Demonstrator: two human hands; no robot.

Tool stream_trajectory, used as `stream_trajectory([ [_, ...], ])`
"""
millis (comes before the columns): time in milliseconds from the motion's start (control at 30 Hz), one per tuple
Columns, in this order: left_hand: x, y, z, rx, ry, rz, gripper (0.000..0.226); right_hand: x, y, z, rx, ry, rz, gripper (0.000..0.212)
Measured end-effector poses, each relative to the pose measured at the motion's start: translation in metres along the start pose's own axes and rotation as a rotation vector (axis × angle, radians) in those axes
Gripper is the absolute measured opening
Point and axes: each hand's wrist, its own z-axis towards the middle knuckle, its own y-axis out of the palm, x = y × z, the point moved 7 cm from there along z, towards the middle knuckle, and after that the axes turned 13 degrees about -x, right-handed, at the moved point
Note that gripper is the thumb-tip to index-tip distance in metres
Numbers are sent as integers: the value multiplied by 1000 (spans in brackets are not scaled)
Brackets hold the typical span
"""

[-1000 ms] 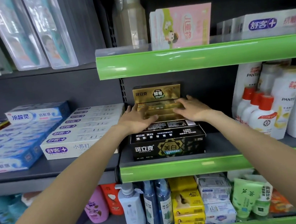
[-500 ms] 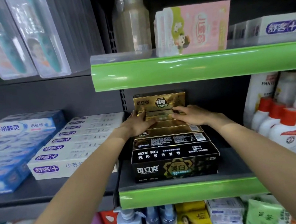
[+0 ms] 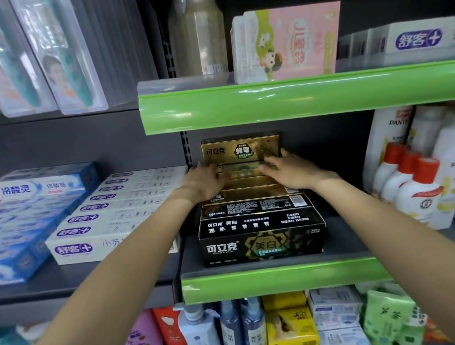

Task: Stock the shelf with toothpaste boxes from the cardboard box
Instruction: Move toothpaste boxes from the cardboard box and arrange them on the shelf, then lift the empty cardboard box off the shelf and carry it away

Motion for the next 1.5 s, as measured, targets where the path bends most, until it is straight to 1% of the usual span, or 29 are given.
stream_trajectory([
  [67, 12, -12, -33, 129, 42, 9, 62, -13, -2, -36, 30, -57, -5, 64],
  [133, 27, -9, -74, 166, 200, -8, 58, -23, 5, -74, 47, -148, -4, 68],
  [167, 34, -2, -94, 129, 299, -12, 63, -27, 12, -92, 39, -201, -20, 73],
  [200, 39, 9, -110, 54, 369, -6, 76, -30, 19, -107, 9, -241, -51, 81],
  [233, 40, 18, -123, -17, 399, 22, 87, -30, 27, -117, -38, -261, -88, 88],
  [267, 38, 26, -127, -62, 399, 76, 94, -30, 34, -122, -82, -269, -124, 92],
  [333, 35, 37, -127, -79, 399, 171, 93, -27, 43, -122, -123, -273, -164, 92],
  [433, 38, 39, -124, -19, 441, 213, 85, -25, 46, -118, -79, -269, -168, 82],
  [533, 37, 38, -120, 37, 446, 279, 85, -26, 48, -119, -47, -253, -193, 76],
  [633, 36, 36, -122, 54, 435, 303, 86, -29, 48, -122, -19, -243, -259, 75],
  [800, 36, 36, -125, 59, 423, 287, 83, -43, 44, -139, 158, -251, -401, 69],
  [867, 36, 37, -129, 79, 406, 310, 81, -51, 45, -149, 240, -272, -418, 61],
  [900, 37, 36, -134, 106, 406, 308, 79, -58, 45, -157, 308, -304, -410, 55],
  [967, 38, 27, -156, 229, 455, 253, 72, -75, 42, -180, 536, -420, -340, 40],
  [1033, 35, 15, -193, 443, 555, 125, 56, -94, 44, -211, 769, -537, -215, 28],
  [1067, 29, 12, -214, 549, 592, 44, 46, -103, 50, -224, 838, -571, -170, 25],
  [1133, 6, 18, -255, 696, 622, -93, 28, -123, 70, -241, 900, -597, -107, 23],
  [1200, -26, 38, -286, 757, 596, -179, 19, -141, 101, -246, 894, -590, -39, 22],
  [1233, -46, 53, -299, 753, 572, -224, 17, -153, 118, -246, 875, -578, -12, 21],
  [1300, -92, 87, -321, 703, 505, -340, 15, -179, 161, -244, 794, -555, 33, 21],
  [1333, -118, 105, -330, 662, 456, -400, 15, -193, 185, -241, 725, -540, 65, 21],
  [1400, -172, 146, -341, 505, 326, -499, 23, -219, 235, -232, 532, -466, 165, 24],
  [1500, -245, 208, -353, 127, 183, -545, 46, -247, 316, -215, 203, -267, 349, 25],
])
